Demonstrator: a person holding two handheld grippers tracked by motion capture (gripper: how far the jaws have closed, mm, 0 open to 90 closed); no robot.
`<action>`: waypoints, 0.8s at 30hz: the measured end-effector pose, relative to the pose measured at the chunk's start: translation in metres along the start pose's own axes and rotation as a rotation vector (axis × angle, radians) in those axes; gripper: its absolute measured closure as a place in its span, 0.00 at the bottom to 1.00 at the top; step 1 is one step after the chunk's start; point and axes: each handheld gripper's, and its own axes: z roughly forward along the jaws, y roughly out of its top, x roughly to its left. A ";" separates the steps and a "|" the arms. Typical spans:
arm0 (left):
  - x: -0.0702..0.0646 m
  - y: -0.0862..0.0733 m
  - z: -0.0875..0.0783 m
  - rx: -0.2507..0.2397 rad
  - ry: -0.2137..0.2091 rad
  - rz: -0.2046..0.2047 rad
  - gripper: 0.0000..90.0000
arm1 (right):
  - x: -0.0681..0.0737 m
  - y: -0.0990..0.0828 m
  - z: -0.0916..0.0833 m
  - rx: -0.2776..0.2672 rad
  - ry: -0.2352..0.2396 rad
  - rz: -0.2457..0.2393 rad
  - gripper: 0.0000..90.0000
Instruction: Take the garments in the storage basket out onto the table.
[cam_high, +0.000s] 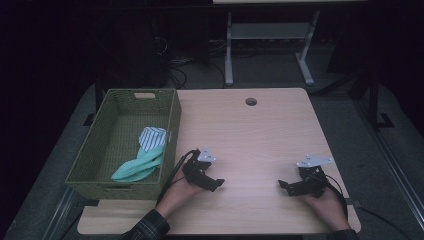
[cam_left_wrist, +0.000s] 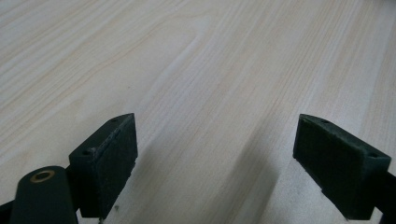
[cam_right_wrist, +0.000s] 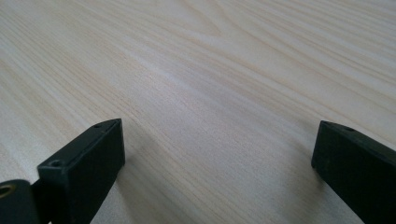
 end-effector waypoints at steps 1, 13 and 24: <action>0.000 0.000 0.000 0.000 -0.001 0.000 0.15 | 0.000 0.000 0.000 0.000 0.000 0.000 0.03; 0.001 0.003 -0.004 0.003 -0.009 -0.002 0.15 | 0.000 0.000 0.000 0.000 0.000 0.000 0.03; 0.002 0.008 -0.009 0.010 -0.020 -0.009 0.15 | 0.000 0.000 0.000 -0.001 -0.001 0.000 0.03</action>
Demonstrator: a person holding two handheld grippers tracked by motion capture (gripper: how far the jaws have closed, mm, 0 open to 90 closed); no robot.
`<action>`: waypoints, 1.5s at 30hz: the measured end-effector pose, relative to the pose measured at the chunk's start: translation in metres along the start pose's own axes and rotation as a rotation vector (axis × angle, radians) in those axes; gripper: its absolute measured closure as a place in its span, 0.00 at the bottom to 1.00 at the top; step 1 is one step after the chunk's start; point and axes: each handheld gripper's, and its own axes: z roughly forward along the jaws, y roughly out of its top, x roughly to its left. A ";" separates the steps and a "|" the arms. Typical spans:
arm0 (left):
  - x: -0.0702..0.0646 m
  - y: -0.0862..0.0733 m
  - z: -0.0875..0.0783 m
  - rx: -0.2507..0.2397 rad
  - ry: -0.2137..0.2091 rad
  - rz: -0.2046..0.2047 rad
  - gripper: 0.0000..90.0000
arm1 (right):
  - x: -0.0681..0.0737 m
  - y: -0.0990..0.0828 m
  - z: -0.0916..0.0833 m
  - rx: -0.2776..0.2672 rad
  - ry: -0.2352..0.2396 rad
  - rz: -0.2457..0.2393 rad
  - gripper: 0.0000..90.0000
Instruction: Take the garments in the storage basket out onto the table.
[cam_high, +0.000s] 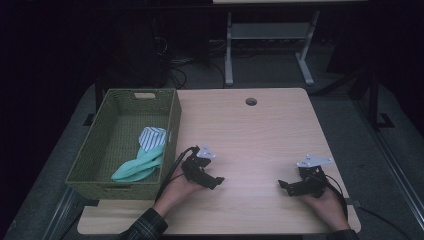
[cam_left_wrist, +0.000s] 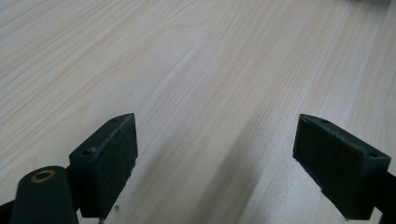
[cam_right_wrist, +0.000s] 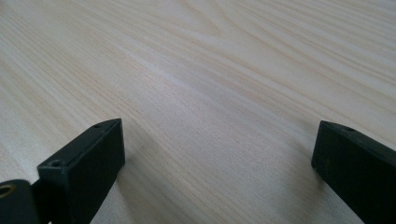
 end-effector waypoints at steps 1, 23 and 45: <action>0.000 0.000 0.000 0.000 0.000 0.000 0.15 | 0.000 0.000 0.000 0.000 0.000 0.000 0.03; -0.002 0.007 -0.007 0.015 -0.004 -0.004 0.15 | 0.000 0.000 0.000 -0.003 -0.003 0.004 0.03; -0.003 0.017 -0.019 0.005 0.001 0.017 0.15 | 0.000 0.000 0.000 0.000 -0.003 0.008 0.03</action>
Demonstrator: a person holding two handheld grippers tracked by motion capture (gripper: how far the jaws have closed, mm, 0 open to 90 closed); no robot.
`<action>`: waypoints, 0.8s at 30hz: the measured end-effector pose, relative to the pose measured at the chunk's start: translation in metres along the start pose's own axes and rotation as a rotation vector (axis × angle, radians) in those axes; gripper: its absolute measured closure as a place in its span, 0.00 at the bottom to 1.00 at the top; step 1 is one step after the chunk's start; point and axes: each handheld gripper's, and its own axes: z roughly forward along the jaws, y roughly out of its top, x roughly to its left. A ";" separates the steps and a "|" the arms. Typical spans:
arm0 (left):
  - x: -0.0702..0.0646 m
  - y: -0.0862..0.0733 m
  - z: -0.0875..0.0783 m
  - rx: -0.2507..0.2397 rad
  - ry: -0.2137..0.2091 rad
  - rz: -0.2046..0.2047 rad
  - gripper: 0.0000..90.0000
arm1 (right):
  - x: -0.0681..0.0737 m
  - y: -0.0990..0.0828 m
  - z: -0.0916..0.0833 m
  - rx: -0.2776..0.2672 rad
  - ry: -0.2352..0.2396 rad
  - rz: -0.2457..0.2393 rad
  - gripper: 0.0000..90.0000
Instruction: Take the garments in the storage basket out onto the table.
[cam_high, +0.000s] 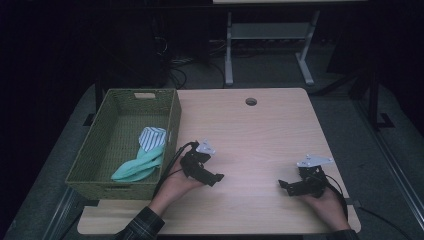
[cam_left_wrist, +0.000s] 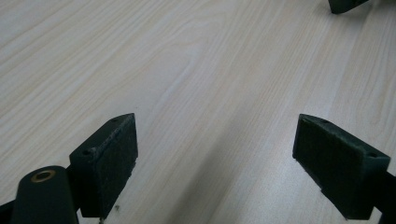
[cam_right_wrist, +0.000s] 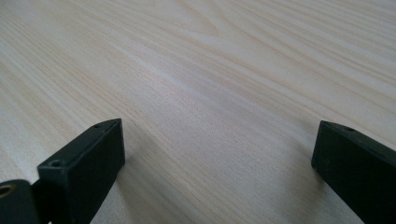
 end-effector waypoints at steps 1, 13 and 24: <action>0.000 0.000 0.000 -0.002 -0.002 -0.007 0.15 | 0.000 0.000 0.000 0.000 0.000 0.000 0.03; 0.000 0.007 -0.008 -0.009 -0.003 0.006 0.15 | 0.000 0.000 0.000 0.000 -0.003 0.001 0.03; 0.000 0.014 -0.015 -0.026 -0.007 -0.001 0.15 | 0.000 0.000 0.000 0.000 -0.003 0.002 0.03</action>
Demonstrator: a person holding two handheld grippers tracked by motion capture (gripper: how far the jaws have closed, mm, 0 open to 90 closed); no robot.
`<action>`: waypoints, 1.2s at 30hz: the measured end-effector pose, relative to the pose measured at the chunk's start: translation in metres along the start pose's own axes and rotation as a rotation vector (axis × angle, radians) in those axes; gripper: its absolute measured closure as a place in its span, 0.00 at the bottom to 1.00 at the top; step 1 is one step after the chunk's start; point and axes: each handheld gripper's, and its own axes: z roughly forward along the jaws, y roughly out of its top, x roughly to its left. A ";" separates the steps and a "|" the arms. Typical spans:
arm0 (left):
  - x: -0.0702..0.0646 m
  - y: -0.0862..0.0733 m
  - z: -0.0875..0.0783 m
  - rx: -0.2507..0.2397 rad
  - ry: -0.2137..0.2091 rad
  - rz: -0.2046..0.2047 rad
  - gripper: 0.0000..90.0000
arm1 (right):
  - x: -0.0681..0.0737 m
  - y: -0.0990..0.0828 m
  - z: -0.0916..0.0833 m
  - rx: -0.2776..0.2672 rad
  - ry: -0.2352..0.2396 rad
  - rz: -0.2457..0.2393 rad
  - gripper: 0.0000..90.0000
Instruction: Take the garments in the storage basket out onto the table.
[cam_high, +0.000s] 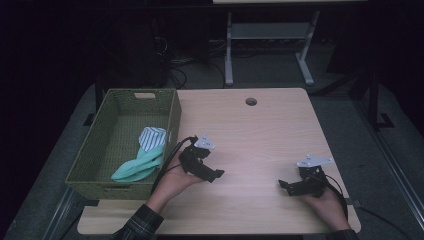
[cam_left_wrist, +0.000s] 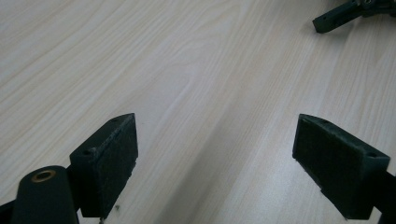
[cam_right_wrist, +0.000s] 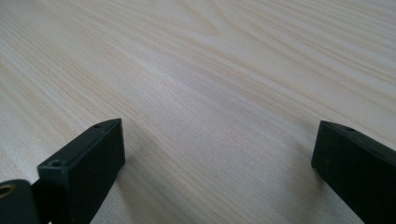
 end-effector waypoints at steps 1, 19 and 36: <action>0.001 0.002 -0.002 0.003 0.000 0.010 0.15 | 0.000 0.000 0.000 0.000 0.000 0.000 0.03; 0.004 0.010 -0.015 -0.009 -0.019 0.009 0.15 | 0.000 0.000 0.000 0.001 0.000 -0.001 0.03; 0.018 0.017 -0.041 -0.031 -0.021 0.017 0.15 | 0.000 0.000 0.000 0.000 0.000 0.000 0.03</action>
